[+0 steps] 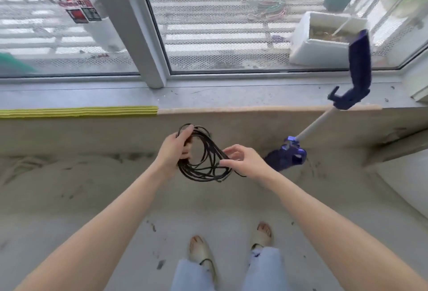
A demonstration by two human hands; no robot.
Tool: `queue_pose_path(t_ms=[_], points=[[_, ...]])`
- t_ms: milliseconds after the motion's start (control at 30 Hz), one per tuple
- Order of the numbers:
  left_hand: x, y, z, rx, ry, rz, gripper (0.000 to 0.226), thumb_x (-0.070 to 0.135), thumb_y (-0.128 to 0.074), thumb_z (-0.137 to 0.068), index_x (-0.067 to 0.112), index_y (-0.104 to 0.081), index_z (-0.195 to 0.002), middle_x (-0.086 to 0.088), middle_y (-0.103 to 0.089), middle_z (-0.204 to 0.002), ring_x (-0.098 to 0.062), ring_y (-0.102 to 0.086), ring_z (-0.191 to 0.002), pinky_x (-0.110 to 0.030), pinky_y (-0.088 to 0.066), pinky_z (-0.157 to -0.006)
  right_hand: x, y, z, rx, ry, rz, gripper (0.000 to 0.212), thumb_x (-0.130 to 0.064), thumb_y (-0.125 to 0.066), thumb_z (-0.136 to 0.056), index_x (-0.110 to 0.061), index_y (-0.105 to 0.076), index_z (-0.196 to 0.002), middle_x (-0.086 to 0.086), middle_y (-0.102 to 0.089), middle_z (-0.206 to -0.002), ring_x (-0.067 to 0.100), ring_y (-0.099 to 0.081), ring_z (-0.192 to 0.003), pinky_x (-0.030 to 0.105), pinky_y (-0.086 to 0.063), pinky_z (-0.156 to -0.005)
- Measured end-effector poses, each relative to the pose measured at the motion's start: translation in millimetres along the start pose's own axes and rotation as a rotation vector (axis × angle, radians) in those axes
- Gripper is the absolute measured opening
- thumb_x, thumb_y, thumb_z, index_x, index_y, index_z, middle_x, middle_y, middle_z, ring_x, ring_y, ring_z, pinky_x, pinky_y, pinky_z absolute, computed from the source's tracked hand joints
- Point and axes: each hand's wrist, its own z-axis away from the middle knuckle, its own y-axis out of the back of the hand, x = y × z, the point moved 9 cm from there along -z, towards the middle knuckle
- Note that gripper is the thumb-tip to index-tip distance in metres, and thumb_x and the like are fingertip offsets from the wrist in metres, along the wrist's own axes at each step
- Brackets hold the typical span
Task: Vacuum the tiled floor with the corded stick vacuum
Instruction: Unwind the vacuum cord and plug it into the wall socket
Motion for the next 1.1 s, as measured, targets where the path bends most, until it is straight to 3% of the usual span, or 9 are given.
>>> queue_pose_path(t_ms=[100,267,367,500,600,733,900,967,1100], points=[[-16,46,8,0.072,0.015,0.002,0.045,0.047,-0.042,-0.099,0.017,-0.047,-0.067,0.008,-0.021,-0.041,-0.012,-0.015,-0.040,-0.026,-0.021,-0.049,-17,-40,1,0.033,0.101,0.082,0.022,-0.030,-0.078,-0.079,-0.018,-0.060,-0.076,-0.005,-0.061,-0.071,0.009,-0.053,-0.064,0.023,-0.042,-0.062],[-33,83,11,0.123,-0.135,-0.144,0.060,0.045,-0.035,-0.102,0.009,-0.049,-0.055,0.003,-0.042,-0.043,-0.013,-0.032,-0.041,-0.027,-0.025,-0.049,-23,-98,1,0.042,0.147,0.563,0.021,-0.032,-0.064,-0.086,-0.019,-0.048,-0.084,-0.006,-0.058,-0.078,0.018,-0.053,-0.073,0.031,-0.046,-0.068],[-31,87,19,0.067,-0.305,-0.314,0.066,0.048,-0.046,-0.096,-0.001,-0.040,-0.051,-0.005,-0.036,-0.049,-0.017,-0.030,-0.048,-0.030,-0.022,-0.049,-3,-111,-8,-0.164,-0.066,0.181,0.008,-0.015,-0.062,-0.090,-0.015,-0.061,-0.098,0.003,-0.064,-0.106,0.015,-0.058,-0.095,0.028,-0.047,-0.085],[-31,93,39,0.059,-0.420,-0.422,0.060,0.047,-0.047,-0.093,0.009,-0.026,-0.051,-0.004,-0.022,-0.052,-0.017,-0.020,-0.049,-0.030,-0.016,-0.049,21,-119,-15,0.018,-0.478,-0.677,0.016,-0.009,-0.041,-0.097,0.000,-0.051,-0.105,0.028,-0.062,-0.116,0.035,-0.064,-0.095,0.039,-0.051,-0.084],[-36,89,50,0.039,-0.440,-0.441,0.061,0.049,-0.046,-0.091,0.008,-0.030,-0.050,-0.001,-0.023,-0.051,-0.014,-0.021,-0.048,-0.029,-0.018,-0.048,32,-148,-28,-0.017,-0.663,-0.796,0.030,-0.021,-0.048,-0.099,0.000,-0.035,-0.116,0.031,-0.060,-0.101,0.037,-0.063,-0.084,0.036,-0.053,-0.067],[-44,87,60,-0.046,-0.438,-0.474,0.070,0.050,-0.046,-0.092,-0.008,-0.044,-0.053,-0.002,-0.027,-0.052,-0.015,-0.024,-0.050,-0.032,-0.020,-0.049,43,-169,-43,-0.049,-0.751,-0.821,0.003,0.008,-0.042,-0.095,0.005,-0.042,-0.096,0.018,-0.052,-0.081,0.026,-0.058,-0.058,0.026,-0.053,-0.045],[-99,116,28,0.016,-0.068,-0.680,0.057,0.048,-0.046,-0.097,0.016,-0.026,-0.054,0.000,-0.031,-0.050,-0.018,-0.036,-0.050,-0.029,-0.024,-0.054,69,-131,-73,0.326,-0.647,-0.883,0.044,0.022,-0.020,-0.087,-0.005,-0.039,-0.117,0.018,-0.043,-0.087,0.020,-0.034,-0.055,0.012,-0.031,-0.030],[-135,131,6,0.061,0.139,-0.807,0.056,0.053,-0.044,-0.095,0.019,-0.028,-0.054,0.003,-0.033,-0.049,-0.019,-0.041,-0.054,-0.029,-0.025,-0.055,75,-119,-83,0.396,-0.609,-0.847,0.033,0.015,-0.023,-0.087,-0.006,-0.042,-0.105,0.018,-0.048,-0.088,0.017,-0.031,-0.052,0.011,-0.023,-0.032],[-180,125,-38,0.126,0.212,-0.978,0.053,0.055,-0.038,-0.097,0.019,-0.038,-0.058,0.004,-0.045,-0.055,-0.017,-0.048,-0.059,-0.026,-0.032,-0.055,84,-103,-121,0.436,-0.420,-0.620,0.016,-0.016,-0.032,-0.099,-0.013,-0.048,-0.097,0.005,-0.042,-0.062,0.013,-0.024,-0.040,0.015,-0.021,-0.037]])
